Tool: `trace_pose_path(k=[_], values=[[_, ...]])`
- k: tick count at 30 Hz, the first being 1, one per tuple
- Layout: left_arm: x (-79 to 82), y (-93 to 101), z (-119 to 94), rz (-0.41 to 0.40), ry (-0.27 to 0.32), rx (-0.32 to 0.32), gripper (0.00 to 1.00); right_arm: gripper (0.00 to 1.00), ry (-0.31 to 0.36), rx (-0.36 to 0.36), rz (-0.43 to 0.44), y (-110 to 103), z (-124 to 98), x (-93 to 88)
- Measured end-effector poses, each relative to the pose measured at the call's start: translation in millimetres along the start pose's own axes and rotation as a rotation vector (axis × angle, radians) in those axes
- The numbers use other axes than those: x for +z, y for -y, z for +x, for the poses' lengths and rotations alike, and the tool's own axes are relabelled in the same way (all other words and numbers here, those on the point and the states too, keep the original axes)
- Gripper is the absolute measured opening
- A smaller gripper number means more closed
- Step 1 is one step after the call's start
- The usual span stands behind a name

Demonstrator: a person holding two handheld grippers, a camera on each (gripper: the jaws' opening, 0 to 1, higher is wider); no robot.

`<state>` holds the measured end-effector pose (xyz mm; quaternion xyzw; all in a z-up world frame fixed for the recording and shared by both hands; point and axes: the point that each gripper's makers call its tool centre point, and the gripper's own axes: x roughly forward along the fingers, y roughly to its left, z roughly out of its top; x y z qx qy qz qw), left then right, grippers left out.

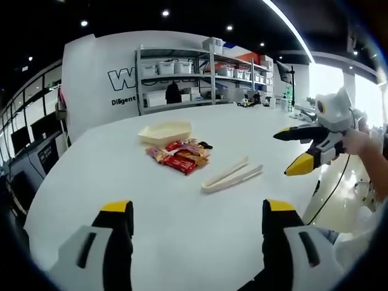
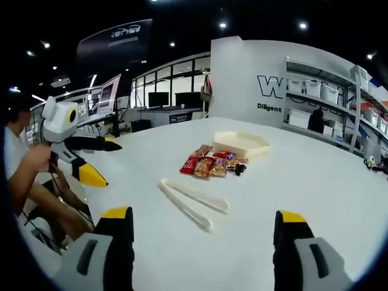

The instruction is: Place the target food into the container with the food tongs after gripping and lifting it, then release it inside without dropping or visibly crushing the food.

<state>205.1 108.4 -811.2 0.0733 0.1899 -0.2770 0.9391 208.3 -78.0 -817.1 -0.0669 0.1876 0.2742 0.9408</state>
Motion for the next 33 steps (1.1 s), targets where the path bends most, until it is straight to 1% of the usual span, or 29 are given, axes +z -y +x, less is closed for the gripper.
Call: trace_pose_path(k=[9,12,16,20,25,27,33], values=[[0.3,-2.9,-1,-0.006,0.007,0.003,0.86,0.97,-0.008,0.016,0.012,-6,6,-3.4],[-0.2,-3.4,-1,-0.010,0.009,0.002,0.86,0.97,0.006,0.014,0.017,-9,9,-2.5],[-0.5,-5.9,-1,-0.018,0.015,0.006,0.86,0.97,-0.006,0.026,0.016,-14,12,-5.0],[-2.4,-5.2,-1,-0.017,0.008,0.003,0.86,0.97,-0.005,0.030,0.024,-14,12,-5.5],[-2.7,-4.0,-1,-0.014,0.009,-0.002,0.85,0.97,-0.017,0.040,0.025,-20,14,-9.1],[-3.4,-4.2,-1,-0.010,0.005,-0.005,0.85,0.97,-0.024,0.052,0.020,-25,15,-10.9],[1.0,-2.1,3,-0.006,0.014,-0.023,0.85,0.96,-0.047,0.075,0.033,-31,20,-19.2]])
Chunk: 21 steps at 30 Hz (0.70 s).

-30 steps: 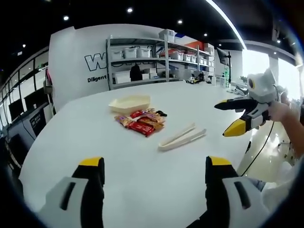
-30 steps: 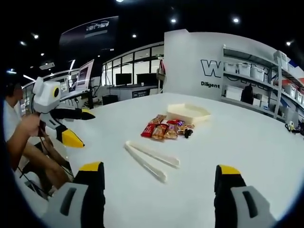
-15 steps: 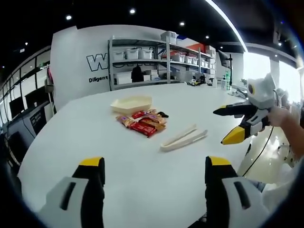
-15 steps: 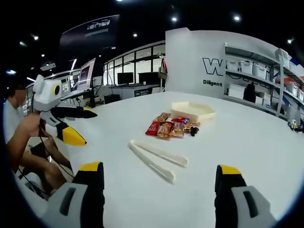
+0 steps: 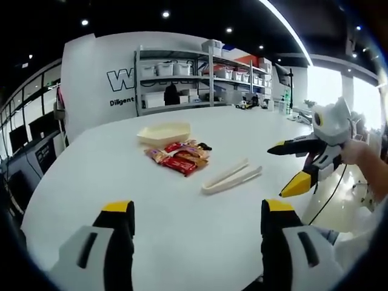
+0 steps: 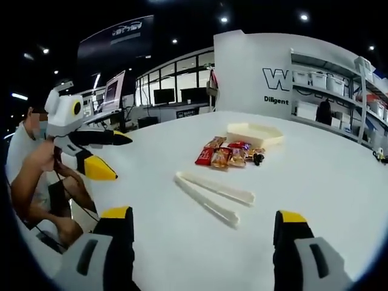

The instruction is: Place the target food into the container with the food tongs after gripping and lifting it, then release it inside without dropping or visibly crushing the food.

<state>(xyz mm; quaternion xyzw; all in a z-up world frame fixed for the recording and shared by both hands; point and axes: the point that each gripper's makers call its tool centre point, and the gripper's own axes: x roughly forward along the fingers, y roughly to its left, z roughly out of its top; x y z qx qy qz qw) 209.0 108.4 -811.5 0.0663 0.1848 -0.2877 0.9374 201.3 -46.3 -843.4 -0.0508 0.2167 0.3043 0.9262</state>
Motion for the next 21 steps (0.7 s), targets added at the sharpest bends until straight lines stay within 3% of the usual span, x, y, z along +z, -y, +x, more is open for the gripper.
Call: trace_pose_path(k=[12,15,18,21], values=[[-4.2,-5.6,-1,-0.004,-0.005,0.000,0.84,0.91,-0.001,0.039,0.005,-6,8,2.0],[-6.6,-9.0,-3,-0.018,-0.003,0.006,0.84,0.82,0.071,0.063,0.009,-2,13,10.4],[-7.4,-9.8,-5,-0.028,-0.001,0.008,0.84,0.69,0.053,0.077,0.007,5,15,4.8],[-7.7,-11.3,-6,-0.031,0.001,0.016,0.84,0.69,0.064,0.079,0.027,11,15,4.1]])
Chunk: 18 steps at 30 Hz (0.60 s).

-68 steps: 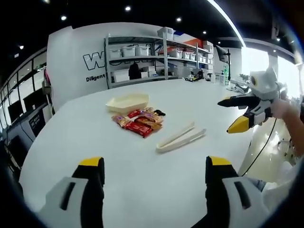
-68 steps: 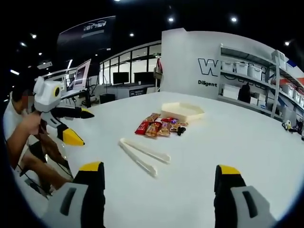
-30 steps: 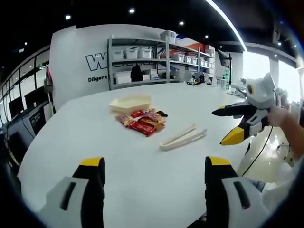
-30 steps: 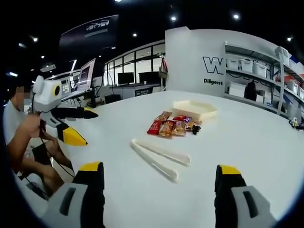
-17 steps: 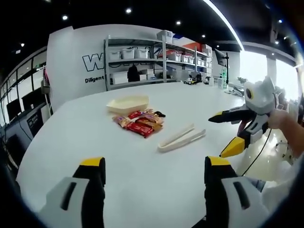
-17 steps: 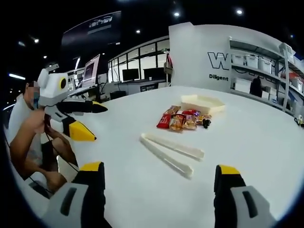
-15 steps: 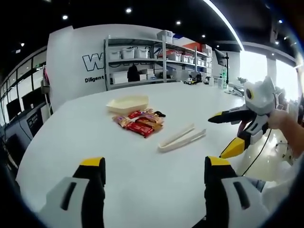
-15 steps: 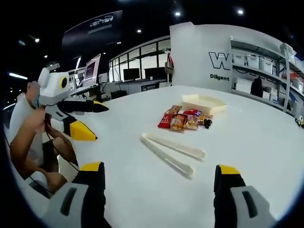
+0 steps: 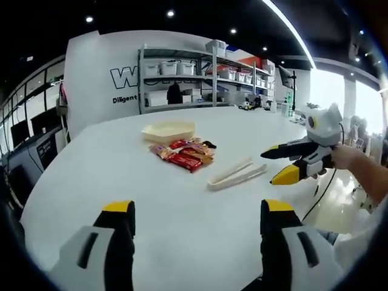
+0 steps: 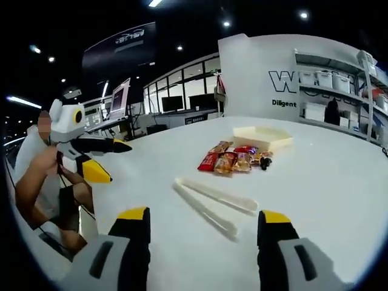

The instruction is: Place the target food into the container with the food tongs after gripping and lifting it, then release it inside without dropping or visibly crushing the food.

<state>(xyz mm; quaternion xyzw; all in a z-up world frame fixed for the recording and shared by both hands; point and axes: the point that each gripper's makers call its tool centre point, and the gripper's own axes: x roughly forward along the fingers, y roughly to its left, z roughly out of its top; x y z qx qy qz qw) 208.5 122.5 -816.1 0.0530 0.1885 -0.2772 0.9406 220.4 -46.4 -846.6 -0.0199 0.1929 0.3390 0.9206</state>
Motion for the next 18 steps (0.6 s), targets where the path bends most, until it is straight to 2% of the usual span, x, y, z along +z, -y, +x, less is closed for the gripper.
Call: trace_pose_path(k=[11,18], values=[[-0.7,5.7,5,-0.029,0.007,-0.018,0.82,0.54,-0.030,0.050,-0.023,4,6,-9.1],[0.5,12.2,9,-0.030,0.002,-0.035,0.81,0.45,0.007,0.088,0.008,1,5,-3.7]])
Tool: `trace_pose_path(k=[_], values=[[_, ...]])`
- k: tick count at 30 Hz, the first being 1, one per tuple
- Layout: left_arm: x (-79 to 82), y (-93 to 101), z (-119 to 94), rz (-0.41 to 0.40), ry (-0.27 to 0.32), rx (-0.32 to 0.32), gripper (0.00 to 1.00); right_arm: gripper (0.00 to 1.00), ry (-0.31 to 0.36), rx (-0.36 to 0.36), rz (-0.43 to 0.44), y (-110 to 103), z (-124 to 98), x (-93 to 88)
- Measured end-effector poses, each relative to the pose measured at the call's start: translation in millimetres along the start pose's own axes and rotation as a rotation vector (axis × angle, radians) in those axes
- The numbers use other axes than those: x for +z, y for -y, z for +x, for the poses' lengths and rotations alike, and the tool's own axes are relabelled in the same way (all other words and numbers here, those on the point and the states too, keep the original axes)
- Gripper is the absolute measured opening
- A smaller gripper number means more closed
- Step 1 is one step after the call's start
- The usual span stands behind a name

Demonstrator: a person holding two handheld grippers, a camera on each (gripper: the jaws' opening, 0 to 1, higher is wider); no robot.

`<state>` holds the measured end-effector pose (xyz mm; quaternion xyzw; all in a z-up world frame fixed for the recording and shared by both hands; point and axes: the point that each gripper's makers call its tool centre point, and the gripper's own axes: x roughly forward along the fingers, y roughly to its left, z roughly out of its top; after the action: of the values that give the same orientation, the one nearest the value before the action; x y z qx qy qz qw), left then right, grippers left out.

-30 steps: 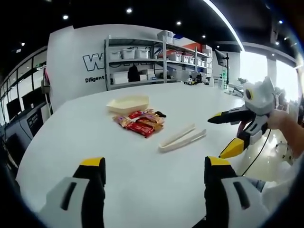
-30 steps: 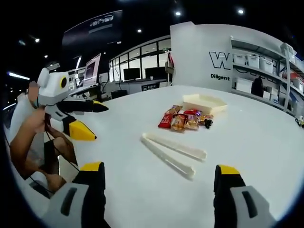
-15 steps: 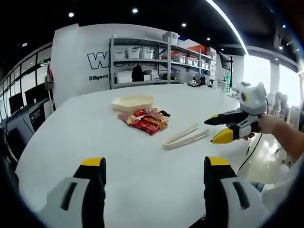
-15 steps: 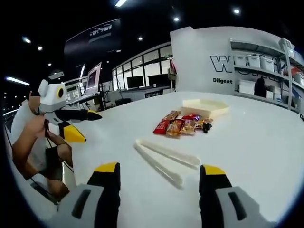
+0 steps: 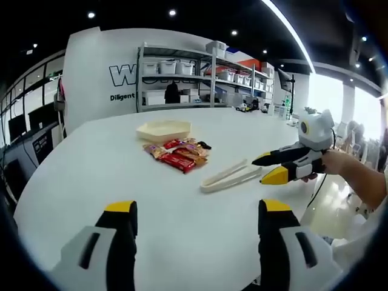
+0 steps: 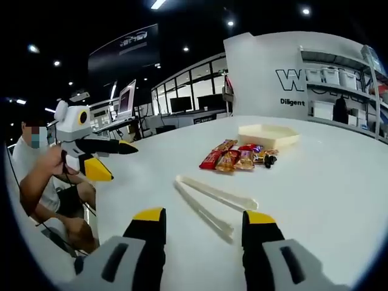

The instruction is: Place the target food into the container with the food tongs after gripping and lifting it, then release it inside without dropping or visibly crushing the food.

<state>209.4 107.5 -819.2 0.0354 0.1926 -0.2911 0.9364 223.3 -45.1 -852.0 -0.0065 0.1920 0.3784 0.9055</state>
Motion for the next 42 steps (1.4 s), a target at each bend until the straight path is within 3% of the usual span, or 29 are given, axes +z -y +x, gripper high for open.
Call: trace_pose_path(k=[3,18,30,42], values=[[0.5,2.0,1,0.004,-0.001,-0.004,0.80,0.38,0.038,0.033,0.081,-2,1,5.2],[-0.2,1.7,3,0.008,-0.002,-0.008,0.78,0.21,-0.053,0.007,-0.111,15,7,-13.5],[-0.1,6.5,6,0.024,-0.005,-0.030,0.76,0.05,-0.068,0.051,-0.116,10,6,-16.1],[-2.4,8.8,12,0.023,-0.004,-0.045,0.75,0.01,-0.072,0.131,-0.075,3,5,-17.9]])
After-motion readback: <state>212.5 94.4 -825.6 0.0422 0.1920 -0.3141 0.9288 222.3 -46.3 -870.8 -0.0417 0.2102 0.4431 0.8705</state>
